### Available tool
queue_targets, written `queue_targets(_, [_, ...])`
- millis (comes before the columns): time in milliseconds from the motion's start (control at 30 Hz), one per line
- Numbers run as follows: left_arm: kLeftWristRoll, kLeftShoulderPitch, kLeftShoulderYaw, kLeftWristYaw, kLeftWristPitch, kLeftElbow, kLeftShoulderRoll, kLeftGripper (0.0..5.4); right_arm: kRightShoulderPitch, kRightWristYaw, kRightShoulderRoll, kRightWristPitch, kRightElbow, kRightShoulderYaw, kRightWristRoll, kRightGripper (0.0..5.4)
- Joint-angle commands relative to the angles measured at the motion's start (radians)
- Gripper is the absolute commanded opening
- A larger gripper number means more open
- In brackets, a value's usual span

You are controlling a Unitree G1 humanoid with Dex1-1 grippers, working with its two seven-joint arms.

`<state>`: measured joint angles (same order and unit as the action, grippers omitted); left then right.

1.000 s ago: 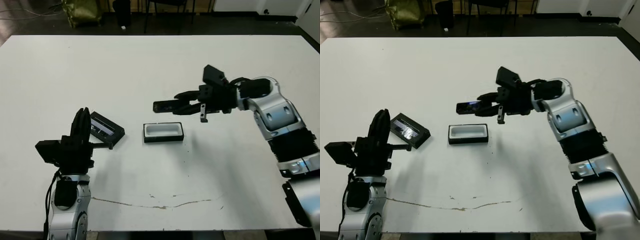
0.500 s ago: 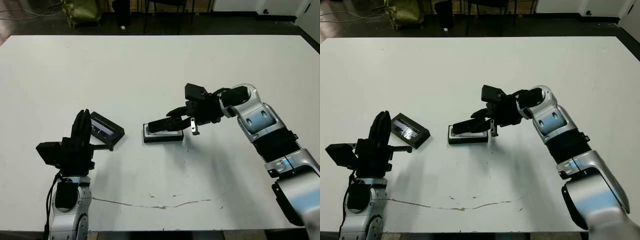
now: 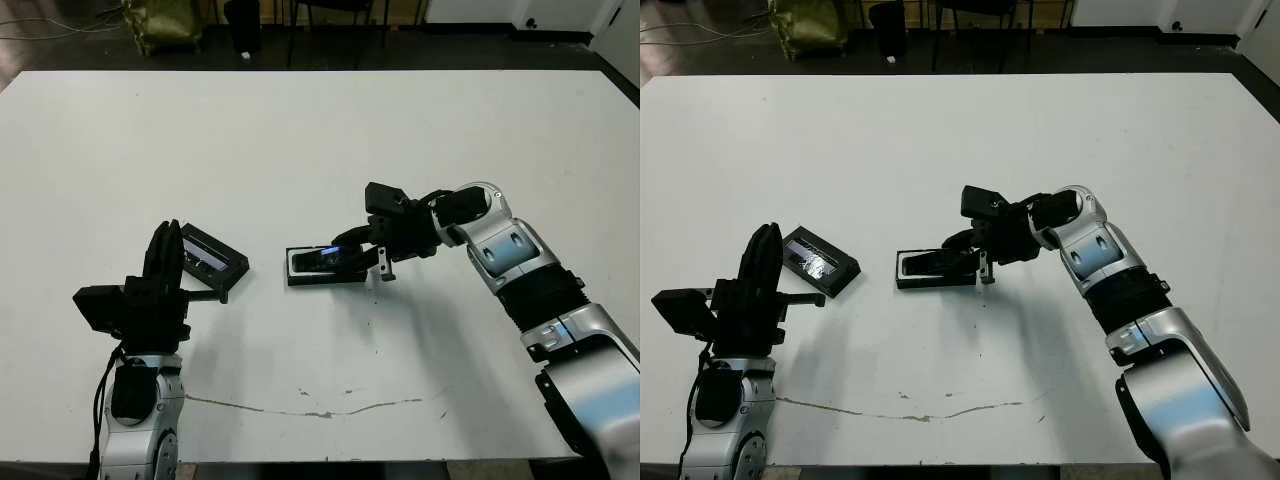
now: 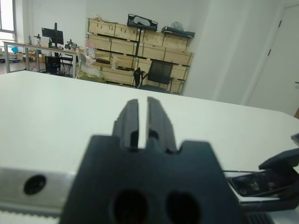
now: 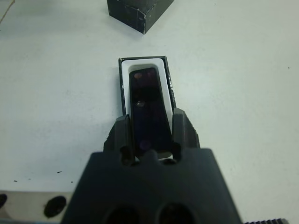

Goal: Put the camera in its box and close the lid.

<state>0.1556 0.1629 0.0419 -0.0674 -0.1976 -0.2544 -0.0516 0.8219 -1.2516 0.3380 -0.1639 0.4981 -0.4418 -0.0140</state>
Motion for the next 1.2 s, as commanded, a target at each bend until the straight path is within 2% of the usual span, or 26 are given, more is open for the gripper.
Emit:
queue_targets(33, [-0.012, 0.021, -0.001, 0.009, 0.012, 0.004, 0.003, 0.00, -0.019, 0.005, -0.016, -0.001, 0.030, -0.007, -0.013, 0.36])
queue_targets(567, [-0.012, 0.020, -0.002, 0.006, -0.002, 0.018, 0.001, 0.00, -0.027, 0.031, -0.058, -0.003, 0.044, 0.009, -0.017, 0.36])
queue_targets(633, [-0.011, 0.020, -0.003, 0.005, -0.003, 0.019, 0.002, 0.00, -0.033, 0.041, -0.062, -0.037, 0.035, 0.024, -0.005, 0.36])
queue_targets(800, [-0.015, 0.021, -0.003, 0.007, -0.003, 0.018, 0.002, 0.00, -0.037, 0.070, -0.046, -0.078, -0.027, 0.048, -0.005, 1.42])
queue_targets(933, [-0.004, 0.020, -0.002, 0.001, -0.005, 0.022, 0.002, 0.00, -0.030, 0.076, -0.023, 0.020, -0.041, 0.051, -0.015, 2.31])
queue_targets(1033, [-0.003, 0.018, -0.002, 0.000, -0.006, 0.025, 0.003, 0.00, -0.025, 0.072, -0.020, 0.032, -0.037, 0.068, 0.002, 3.00])
queue_targets(1200, [-0.010, 0.018, -0.003, 0.002, -0.008, 0.027, 0.004, 0.00, -0.018, 0.058, -0.030, -0.039, -0.046, 0.108, 0.054, 4.06])
